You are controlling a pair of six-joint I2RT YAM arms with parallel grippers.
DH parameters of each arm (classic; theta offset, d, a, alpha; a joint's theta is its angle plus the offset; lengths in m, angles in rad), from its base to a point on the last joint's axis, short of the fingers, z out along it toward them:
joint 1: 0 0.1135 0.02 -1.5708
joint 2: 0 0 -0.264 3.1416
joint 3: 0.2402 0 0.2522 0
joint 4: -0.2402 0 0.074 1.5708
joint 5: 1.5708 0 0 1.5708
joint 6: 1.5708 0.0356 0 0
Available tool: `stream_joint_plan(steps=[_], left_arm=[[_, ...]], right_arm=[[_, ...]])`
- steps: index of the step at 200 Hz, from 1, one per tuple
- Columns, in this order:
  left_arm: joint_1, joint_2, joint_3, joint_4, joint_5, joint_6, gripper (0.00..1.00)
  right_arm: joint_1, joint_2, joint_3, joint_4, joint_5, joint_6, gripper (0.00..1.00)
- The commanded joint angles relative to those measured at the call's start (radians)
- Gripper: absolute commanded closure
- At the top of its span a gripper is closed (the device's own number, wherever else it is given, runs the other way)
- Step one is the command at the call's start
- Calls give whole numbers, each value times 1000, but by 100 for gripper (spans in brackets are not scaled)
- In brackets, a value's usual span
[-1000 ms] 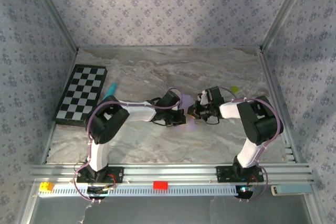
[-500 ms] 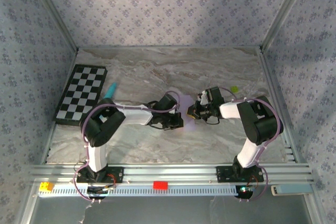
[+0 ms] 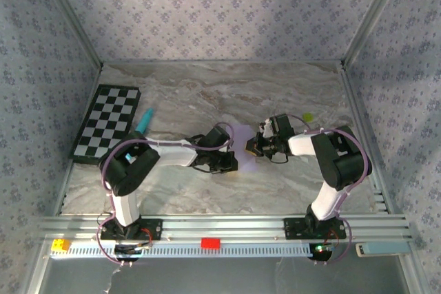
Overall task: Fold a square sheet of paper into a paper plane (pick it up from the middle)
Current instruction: Fold the triangle a second time at the center of the table.
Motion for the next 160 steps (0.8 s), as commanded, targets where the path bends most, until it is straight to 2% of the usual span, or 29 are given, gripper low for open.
stream_joint_plan(steps=[1, 54, 130, 160], left_arm=[[-11, -49, -13, -19, 0, 24, 88], [-15, -91, -48, 29, -32, 26, 85], [-11, -11, -14, -73, -43, 17, 95], [-13, -29, -19, -94, -66, 20, 96]], right_arm=[[-14, 31, -24, -100, 73, -28, 99], [-14, 30, -24, -102, 73, -26, 99], [-14, 31, -23, -102, 73, -28, 99], [-14, 29, -25, -100, 73, -27, 99]])
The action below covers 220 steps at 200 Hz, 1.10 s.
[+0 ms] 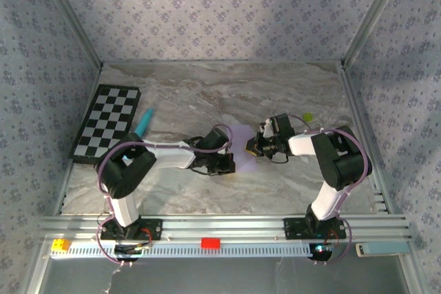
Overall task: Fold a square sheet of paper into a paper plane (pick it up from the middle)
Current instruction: Fold the triangle a second time at the center of the table.
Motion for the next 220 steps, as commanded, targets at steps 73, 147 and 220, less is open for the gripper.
stream_joint_plan(steps=[73, 147, 220], left_arm=[[16, -66, 53, -13, -30, 59, 93], [65, 106, 187, -100, -20, 131, 96], [64, 114, 113, -91, -14, 110, 99]], right_arm=[[-12, 23, -19, -106, 68, -32, 99], [-14, 16, -4, -116, 46, -41, 97], [-23, -139, 49, -244, 85, -71, 91]])
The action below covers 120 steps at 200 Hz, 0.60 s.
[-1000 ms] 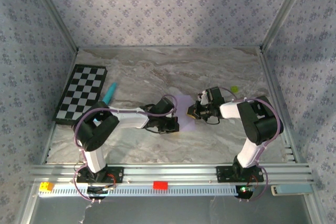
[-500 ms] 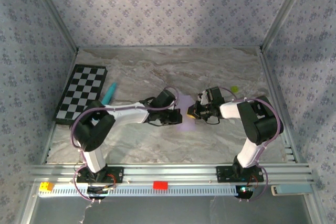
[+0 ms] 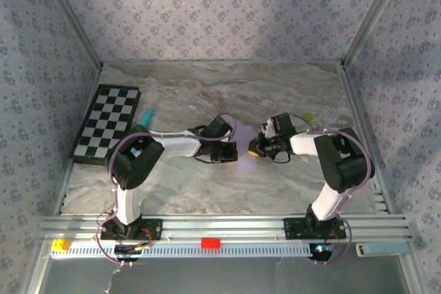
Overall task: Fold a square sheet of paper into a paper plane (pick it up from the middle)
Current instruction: Fold the triangle a second time at the center of the table.
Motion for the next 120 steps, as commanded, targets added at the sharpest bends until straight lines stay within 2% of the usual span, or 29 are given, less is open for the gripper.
stream_joint_plan(steps=[1, 20, 42, 66, 92, 120], left_arm=[[-2, 1, -45, -41, -2, 1, 99], [-4, -9, -50, -40, -5, -13, 99], [-8, -17, -47, -34, -2, -27, 99], [-14, -26, -42, -28, -1, -39, 99], [-17, -30, -44, -25, -3, -47, 99], [-17, -32, -42, -22, 0, -50, 99]], right_arm=[[-11, -98, 33, -133, 67, -31, 91], [-11, -161, 37, -240, 114, -32, 88], [3, -243, -12, -263, 125, 6, 84], [26, -333, -61, -325, 177, 48, 75], [49, -415, -122, -322, 192, 104, 66], [81, -427, -144, -316, 190, 130, 61]])
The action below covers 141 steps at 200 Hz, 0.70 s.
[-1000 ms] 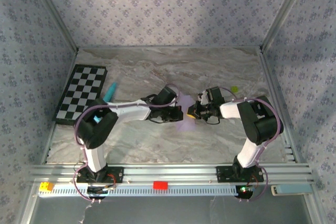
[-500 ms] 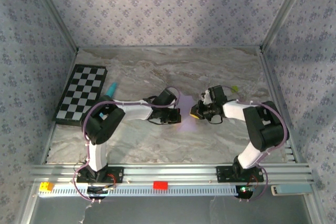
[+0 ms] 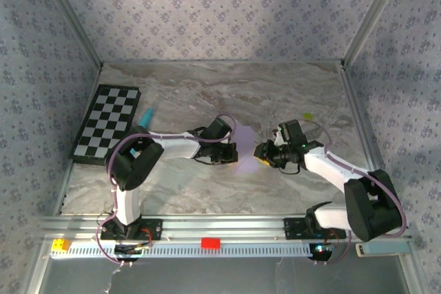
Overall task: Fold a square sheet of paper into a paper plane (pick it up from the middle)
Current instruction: Fold the triangle a second time at the center of the table, then turn over the paper at the center of the table.
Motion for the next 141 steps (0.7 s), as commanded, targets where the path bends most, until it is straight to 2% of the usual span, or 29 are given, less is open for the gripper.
stream_joint_plan(steps=[1, 57, 105, 141], left_arm=[[-9, -19, -20, -48, 0, -10, 99], [-11, -17, -17, -50, -1, -11, 99], [-10, -18, -17, -56, -4, -8, 99], [-9, -13, -13, -59, -4, -1, 99]], right_arm=[[27, -12, -21, -34, 28, 46, 61], [86, 61, -14, 9, 44, 69, 60], [92, 113, -6, 15, 61, 69, 58], [94, 160, -5, 92, 20, 84, 57]])
